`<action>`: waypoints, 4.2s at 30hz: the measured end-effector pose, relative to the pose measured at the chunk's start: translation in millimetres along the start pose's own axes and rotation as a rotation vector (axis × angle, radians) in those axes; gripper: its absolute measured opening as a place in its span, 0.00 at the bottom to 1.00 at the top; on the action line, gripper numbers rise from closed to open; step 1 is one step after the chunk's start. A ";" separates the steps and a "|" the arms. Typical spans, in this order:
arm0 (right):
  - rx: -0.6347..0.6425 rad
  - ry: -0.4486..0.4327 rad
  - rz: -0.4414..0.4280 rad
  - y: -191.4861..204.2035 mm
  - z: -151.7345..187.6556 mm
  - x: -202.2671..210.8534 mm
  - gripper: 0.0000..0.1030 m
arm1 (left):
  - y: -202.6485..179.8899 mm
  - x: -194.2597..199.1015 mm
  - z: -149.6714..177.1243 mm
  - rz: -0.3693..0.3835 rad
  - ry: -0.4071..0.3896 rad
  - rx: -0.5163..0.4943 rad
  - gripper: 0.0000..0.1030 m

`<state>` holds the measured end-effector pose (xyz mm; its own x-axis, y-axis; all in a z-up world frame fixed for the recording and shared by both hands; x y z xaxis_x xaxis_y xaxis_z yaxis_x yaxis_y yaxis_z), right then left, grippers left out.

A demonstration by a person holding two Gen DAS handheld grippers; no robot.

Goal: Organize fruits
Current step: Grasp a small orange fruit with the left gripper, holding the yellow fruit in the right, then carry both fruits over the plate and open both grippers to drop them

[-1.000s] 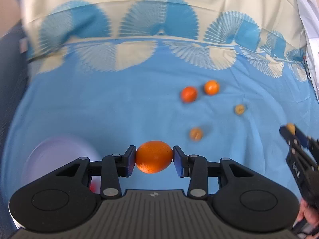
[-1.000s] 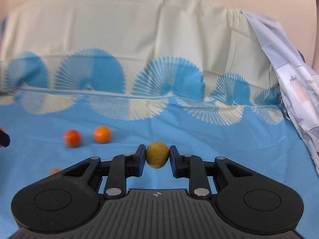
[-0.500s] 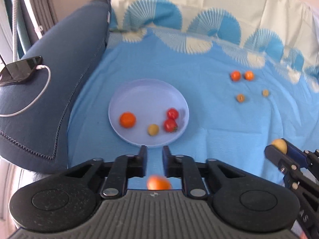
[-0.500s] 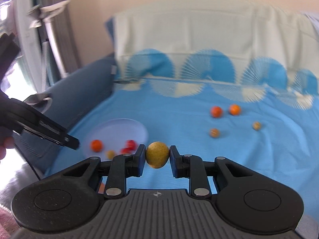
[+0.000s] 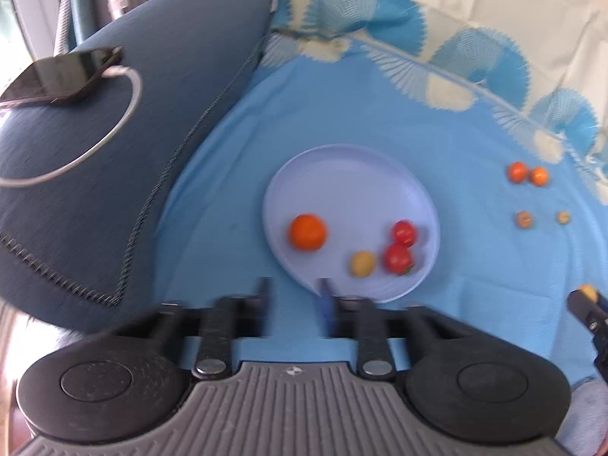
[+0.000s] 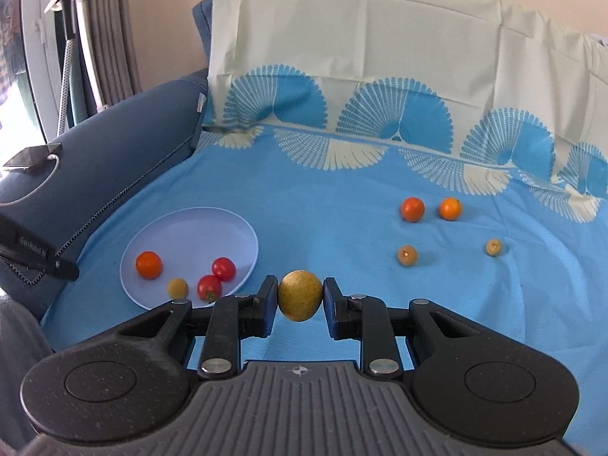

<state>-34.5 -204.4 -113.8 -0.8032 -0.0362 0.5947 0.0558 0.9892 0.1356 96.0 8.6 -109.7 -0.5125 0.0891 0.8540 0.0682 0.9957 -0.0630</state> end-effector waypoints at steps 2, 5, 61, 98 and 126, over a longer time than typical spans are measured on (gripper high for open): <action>0.004 -0.010 0.008 -2.9 0.5 1.9 0.26 | -8.0 -0.8 0.2 -0.002 -0.031 -0.027 0.66; 0.021 -0.023 0.022 -8.2 -2.1 2.9 0.26 | -18.8 -4.3 2.8 0.016 -0.021 -0.069 0.72; -0.121 -0.193 0.229 -77.4 1.9 128.6 0.26 | -153.1 77.8 17.6 0.165 -0.187 -0.310 1.00; -0.203 -0.015 0.094 -117.0 18.7 0.4 0.26 | -152.0 0.7 6.4 0.076 0.006 -0.237 0.28; 0.111 0.067 -0.143 84.9 -27.9 -64.4 0.26 | -0.1 -20.8 -30.6 -0.037 0.005 -0.041 0.28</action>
<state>38.5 -122.1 -118.5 -0.7566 -0.1837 0.6276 -0.1251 0.9827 0.1368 132.9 5.9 -111.7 -0.5109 0.0522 0.8581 0.0841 0.9964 -0.0106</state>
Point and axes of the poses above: each gripper's, at about its wrist camera, not at the fingertips, and x roughly against the way its jaws point, y to its left, z to its underside, the point moved 4 cm from there along -x, roughly the way its jaws point, and after that the axes turned 4 degrees about x, right-handed, at the moved point
